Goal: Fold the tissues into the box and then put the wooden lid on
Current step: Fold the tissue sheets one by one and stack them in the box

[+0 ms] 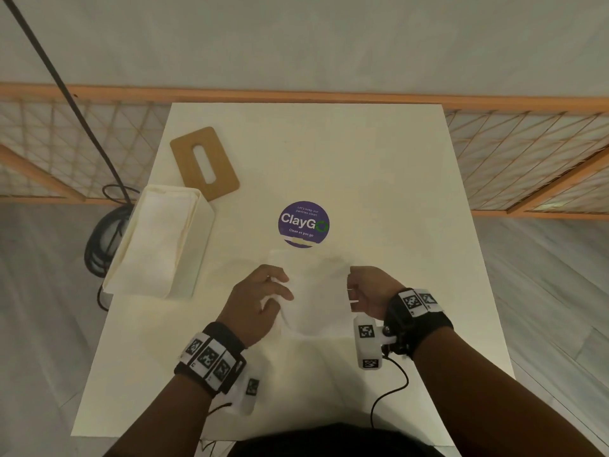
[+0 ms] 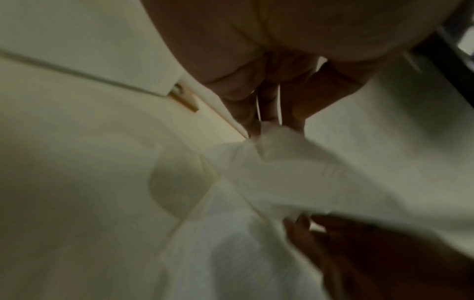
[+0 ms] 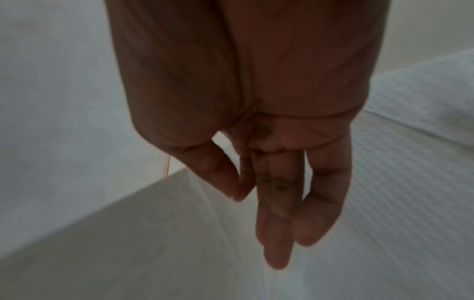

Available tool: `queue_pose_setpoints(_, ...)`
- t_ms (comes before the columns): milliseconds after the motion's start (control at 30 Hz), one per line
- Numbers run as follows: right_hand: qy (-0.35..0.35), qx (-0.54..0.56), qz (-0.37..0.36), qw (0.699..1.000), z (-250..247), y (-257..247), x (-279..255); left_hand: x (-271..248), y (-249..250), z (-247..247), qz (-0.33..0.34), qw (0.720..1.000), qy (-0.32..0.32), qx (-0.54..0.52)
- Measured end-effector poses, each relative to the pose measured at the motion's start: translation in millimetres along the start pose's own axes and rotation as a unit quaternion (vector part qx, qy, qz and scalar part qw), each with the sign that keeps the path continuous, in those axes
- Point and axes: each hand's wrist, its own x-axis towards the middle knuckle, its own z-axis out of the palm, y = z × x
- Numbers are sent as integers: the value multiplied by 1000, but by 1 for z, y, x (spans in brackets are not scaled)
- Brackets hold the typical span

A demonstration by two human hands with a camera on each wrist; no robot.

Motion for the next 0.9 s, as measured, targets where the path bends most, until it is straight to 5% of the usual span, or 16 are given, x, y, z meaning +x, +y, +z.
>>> queue_pose_setpoints(133,-20,55,39,998,5,1,-3,6,3,6,-204,963,89,-149)
queue_pose_setpoints(233,-35,50,33,998,5,1,-3,16,-8,12,-362,910,142,-142)
queue_pose_setpoints(333,-38,10,1,999,4,8,0,22,-25,13,-446,869,138,-161)
queue_pose_setpoints(533,-51,-18,-139,989,-6,9,-10,30,-29,-6,-481,834,141,-233)
queue_pose_setpoints(633,-80,-22,-182,980,-16,0,-23,30,-14,-21,-472,812,80,-334)
queue_pose_setpoints(767,-110,-45,-199,973,-31,-17,-44,36,-2,-31,-433,827,-34,-358)
queue_pose_setpoints(900,-108,-102,-197,969,-45,-28,-52,42,8,-20,-395,822,-29,-410)
